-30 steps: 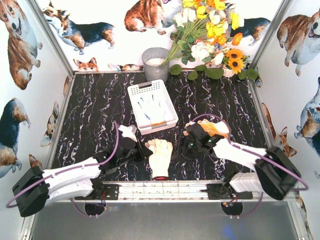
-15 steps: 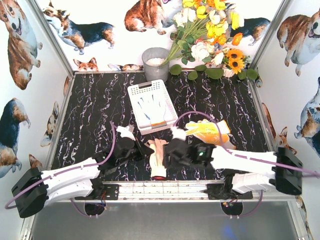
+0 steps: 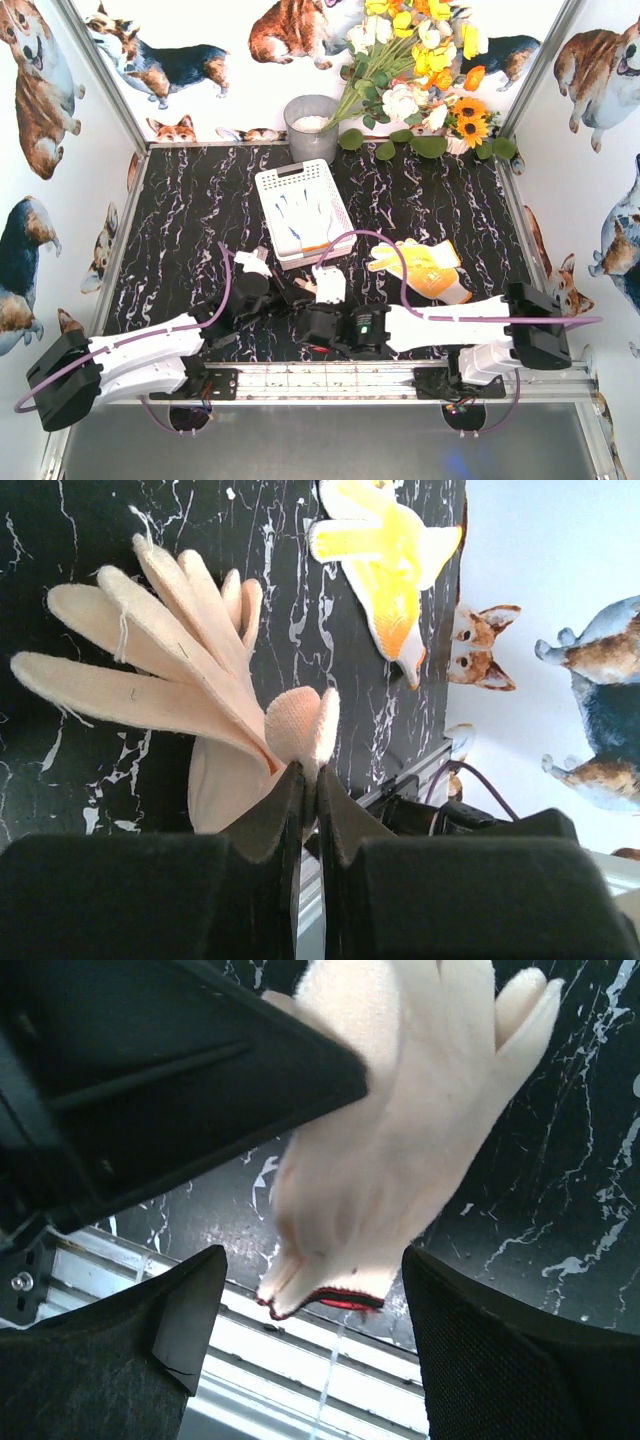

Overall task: Put the gloves into the storage basket
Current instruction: Pick up the glove from the center of the board.

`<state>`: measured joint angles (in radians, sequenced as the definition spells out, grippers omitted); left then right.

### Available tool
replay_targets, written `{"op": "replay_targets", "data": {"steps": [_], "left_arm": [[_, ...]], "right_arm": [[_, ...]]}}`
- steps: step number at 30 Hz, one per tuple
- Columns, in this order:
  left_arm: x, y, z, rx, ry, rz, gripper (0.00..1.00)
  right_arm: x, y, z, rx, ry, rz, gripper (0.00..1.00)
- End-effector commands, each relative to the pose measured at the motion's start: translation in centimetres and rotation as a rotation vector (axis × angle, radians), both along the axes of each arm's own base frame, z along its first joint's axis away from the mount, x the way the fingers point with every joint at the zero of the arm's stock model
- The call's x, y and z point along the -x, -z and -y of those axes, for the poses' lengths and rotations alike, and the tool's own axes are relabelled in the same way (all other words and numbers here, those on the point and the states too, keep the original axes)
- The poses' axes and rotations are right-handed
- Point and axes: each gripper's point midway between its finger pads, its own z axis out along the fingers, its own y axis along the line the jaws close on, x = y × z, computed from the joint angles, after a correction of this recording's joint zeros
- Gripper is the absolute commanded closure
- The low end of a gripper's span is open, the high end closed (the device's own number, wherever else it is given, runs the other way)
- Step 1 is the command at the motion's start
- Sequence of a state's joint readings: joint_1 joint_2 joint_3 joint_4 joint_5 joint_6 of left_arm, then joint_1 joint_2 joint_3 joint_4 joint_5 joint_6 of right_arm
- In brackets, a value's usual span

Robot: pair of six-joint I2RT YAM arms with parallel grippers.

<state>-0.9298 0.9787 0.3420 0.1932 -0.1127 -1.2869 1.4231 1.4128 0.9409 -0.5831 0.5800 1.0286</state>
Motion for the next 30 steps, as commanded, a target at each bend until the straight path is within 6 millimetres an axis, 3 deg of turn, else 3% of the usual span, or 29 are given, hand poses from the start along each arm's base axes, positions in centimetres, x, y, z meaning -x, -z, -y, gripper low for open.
{"op": "replay_targets", "data": {"steps": [1,9,30], "left_arm": [[-0.7,-2.7,1.3,0.096,-0.007,0.031,1.00],[-0.9,-3.0,1.2,0.129,-0.039,0.029,1.00],[-0.9,-3.4,1.5,0.174,-0.063,0.022,1.00]], "right_arm": [[-1.4,-1.7,-1.6,-0.041,0.096,0.111,0.26],[-2.6,-1.0,0.8,0.107,0.242,0.184,0.26],[-3.7,2.0,0.8,0.184,0.248,0.265,0.31]]}}
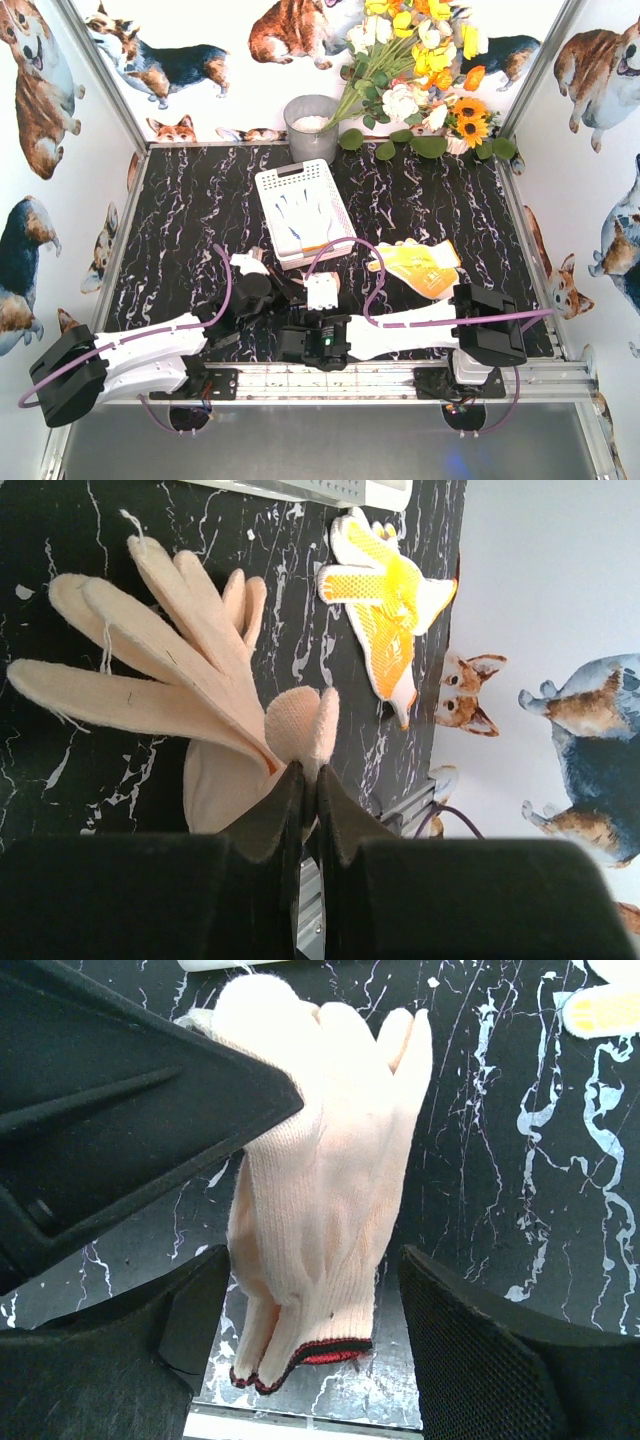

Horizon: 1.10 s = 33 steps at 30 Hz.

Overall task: Put the gloves into the storage basket
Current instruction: Pick up the glove from the center of the board.

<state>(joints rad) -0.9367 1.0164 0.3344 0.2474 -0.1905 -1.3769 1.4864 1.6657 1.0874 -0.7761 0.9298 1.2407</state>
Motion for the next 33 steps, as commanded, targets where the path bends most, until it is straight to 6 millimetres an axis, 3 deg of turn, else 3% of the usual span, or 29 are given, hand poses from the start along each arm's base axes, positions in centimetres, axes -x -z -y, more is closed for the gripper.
{"op": "replay_targets", "data": {"steps": [1,10,18,28,33], "left_arm": [[0.3,-3.5,1.4,0.129,0.027,0.054,1.00],[-0.6,-3.7,-0.3,0.153,-0.079,0.072,1.00],[-0.6,-4.3,0.2,0.160,-0.062,0.070,1.00],[-0.4,-5.4,0.6,0.197,-0.048,0.074,1.00],[-0.4,-5.6,0.7,0.208,-0.048,0.075,1.00]], "right_arm": [[-0.7,0.5,0.1,0.001,0.027,0.026,0.32],[0.0,-0.9,0.8,-0.088,0.009,0.031,0.32],[-0.1,-1.5,-0.3,-0.116,-0.038,0.068,0.30],[-1.1,-0.9,-0.6,-0.088,-0.043,0.146,0.30],[-1.3,-0.1,-0.3,-0.058,-0.035,0.148,0.34]]}}
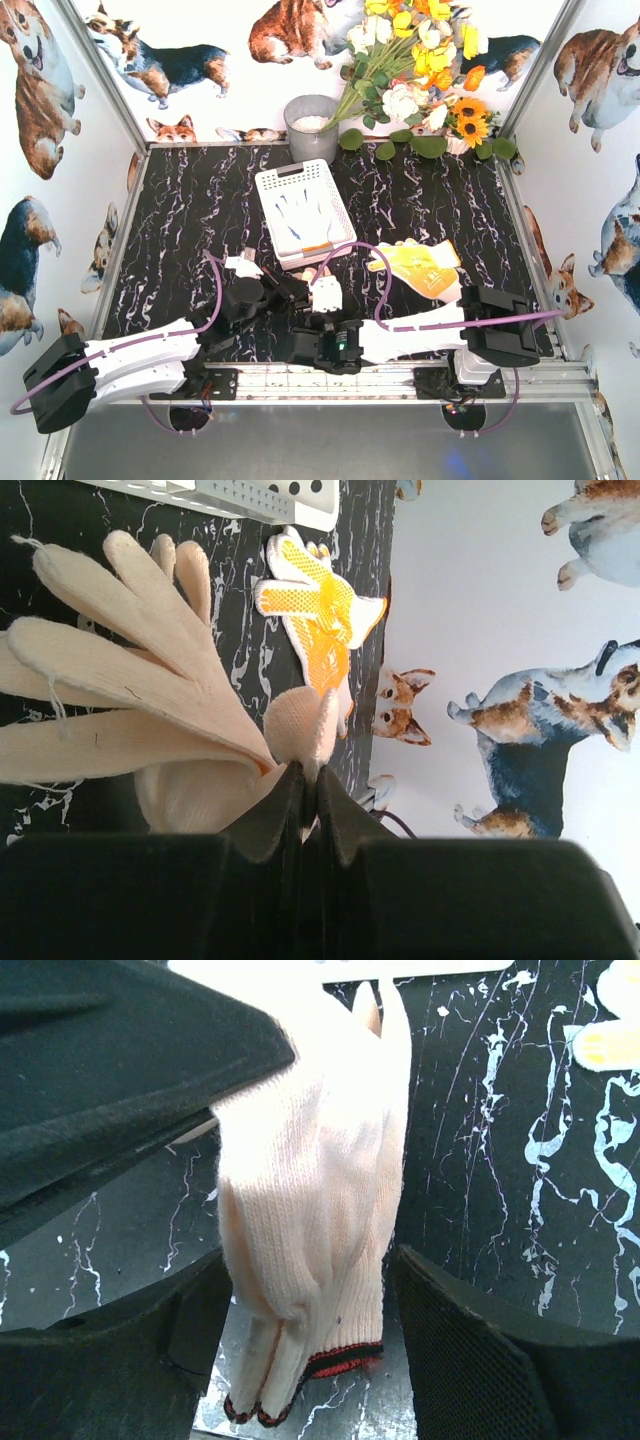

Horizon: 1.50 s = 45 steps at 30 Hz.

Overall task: Put the gloves into the storage basket
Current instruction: Pick up the glove from the center of the board.

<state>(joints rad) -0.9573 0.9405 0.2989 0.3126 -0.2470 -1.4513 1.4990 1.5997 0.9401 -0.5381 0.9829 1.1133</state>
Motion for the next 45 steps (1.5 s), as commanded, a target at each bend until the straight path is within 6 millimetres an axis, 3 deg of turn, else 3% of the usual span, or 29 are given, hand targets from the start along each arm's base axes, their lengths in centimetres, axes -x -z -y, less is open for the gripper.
{"op": "replay_targets", "data": {"steps": [1,8,13,17,19,27,33,37,45], "left_arm": [[-0.2,-3.1,0.9,0.082,0.009,0.045,1.00],[-0.4,-3.0,0.3,0.082,-0.018,0.048,1.00],[-0.6,-2.6,-0.3,0.030,-0.034,0.062,1.00],[-0.6,-2.2,-0.2,-0.049,0.008,0.068,1.00],[-0.5,-2.4,-0.1,-0.081,0.031,0.078,0.94],[-0.9,-4.6,0.0,-0.213,0.131,0.196,0.47],[-0.3,-6.0,-0.2,-0.443,0.297,0.352,0.28],[0.8,-6.4,-0.3,-0.585,0.451,0.418,0.23],[2.4,-9.9,0.3,-0.601,0.554,0.602,0.14]], "right_arm": [[-0.9,-0.4,-0.3,-0.013,0.032,0.067,0.35],[-0.8,-0.2,0.3,0.000,0.049,0.050,0.69],[-0.2,-1.3,0.7,-0.025,0.009,-0.016,0.99],[1.0,-1.3,1.7,-0.120,-0.042,-0.218,1.00],[1.7,-1.5,2.1,-0.183,-0.082,-0.330,1.00],[3.8,-4.2,3.0,-0.451,-0.157,-0.772,1.00],[2.7,-6.8,2.4,-0.611,-0.057,-0.904,1.00],[1.6,-8.7,1.8,-0.747,0.017,-0.959,1.00],[-0.4,-10.7,1.7,-0.971,0.235,-1.032,1.00]]}}
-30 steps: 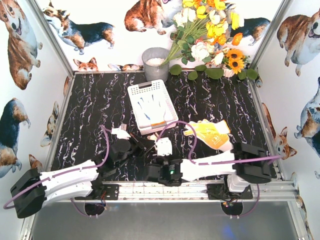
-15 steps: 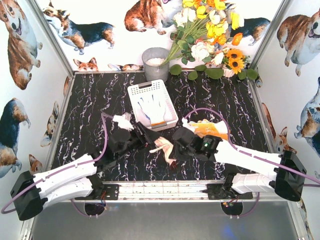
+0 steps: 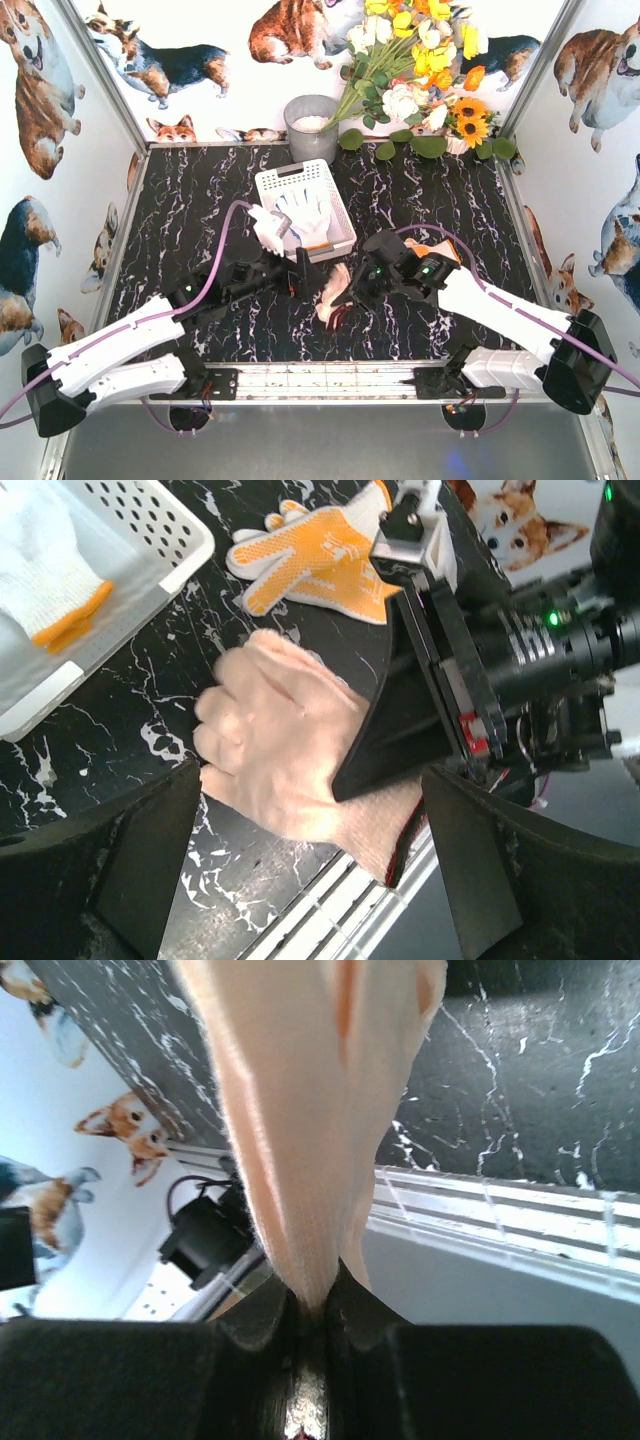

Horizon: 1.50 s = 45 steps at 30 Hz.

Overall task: Put the gloves into the storage basket
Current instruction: Pick up the glove from the center of the board.

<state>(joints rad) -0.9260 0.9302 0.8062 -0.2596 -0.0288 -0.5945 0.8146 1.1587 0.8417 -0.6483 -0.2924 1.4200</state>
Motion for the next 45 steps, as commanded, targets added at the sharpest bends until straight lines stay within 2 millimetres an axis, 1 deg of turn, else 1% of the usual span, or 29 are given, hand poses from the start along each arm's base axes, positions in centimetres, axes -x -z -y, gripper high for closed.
{"op": "replay_targets", "data": {"steps": [1,4,10,16,17,22,24,26,29,32,33,34,38,43,44,45], "left_arm": [[1.5,-1.4,0.2,-0.037,0.132,0.104,0.12],[2.4,-1.6,0.8,-0.065,0.179,0.134,0.10],[3.9,-1.8,1.6,-0.203,0.207,0.240,0.06],[4.7,-1.1,2.4,-0.356,0.219,0.348,0.01],[4.6,-1.1,2.4,-0.382,0.212,0.367,0.01],[3.9,0.1,2.6,-0.550,0.201,0.433,0.00],[3.6,0.3,2.8,-0.589,0.207,0.452,0.03],[3.5,0.6,3.0,-0.615,0.213,0.463,0.09],[3.0,0.7,2.8,-0.642,0.189,0.473,0.28],[2.4,0.4,2.2,-0.657,0.139,0.488,0.45],[2.3,0.3,2.1,-0.658,0.131,0.491,0.48],[2.2,0.1,2.0,-0.655,0.127,0.493,0.53],[2.4,0.0,2.2,-0.645,0.138,0.496,0.72],[3.0,0.5,2.9,-0.635,0.194,0.489,0.92],[3.2,0.5,3.0,-0.632,0.206,0.490,0.98],[3.3,0.6,3.1,-0.634,0.215,0.490,1.00]], "right_arm": [[-1.2,-4.9,-1.5,-0.177,0.126,-0.025,1.00],[-2.0,-5.5,-1.5,-0.216,0.215,-0.064,1.00],[-2.8,-5.9,-1.2,-0.255,0.359,-0.140,1.00],[-3.5,-6.3,-0.7,-0.280,0.448,-0.154,1.00],[-3.6,-6.4,-0.7,-0.287,0.453,-0.157,1.00],[-3.6,-6.9,-0.9,-0.316,0.454,-0.164,1.00],[-3.6,-7.0,-0.9,-0.323,0.456,-0.168,1.00],[-3.6,-7.1,-1.0,-0.330,0.457,-0.170,1.00],[-3.7,-7.3,-1.0,-0.334,0.461,-0.167,1.00],[-3.7,-7.3,-0.9,-0.339,0.470,-0.168,1.00],[-3.7,-7.2,-0.9,-0.340,0.472,-0.170,1.00],[-3.7,-7.2,-0.8,-0.341,0.475,-0.172,1.00],[-3.7,-6.9,-0.7,-0.345,0.490,-0.178,1.00],[-3.7,-6.4,-0.2,-0.353,0.517,-0.181,1.00],[-3.8,-6.3,-0.2,-0.358,0.524,-0.177,1.00],[-3.9,-6.1,0.0,-0.358,0.531,-0.176,0.96]]}}
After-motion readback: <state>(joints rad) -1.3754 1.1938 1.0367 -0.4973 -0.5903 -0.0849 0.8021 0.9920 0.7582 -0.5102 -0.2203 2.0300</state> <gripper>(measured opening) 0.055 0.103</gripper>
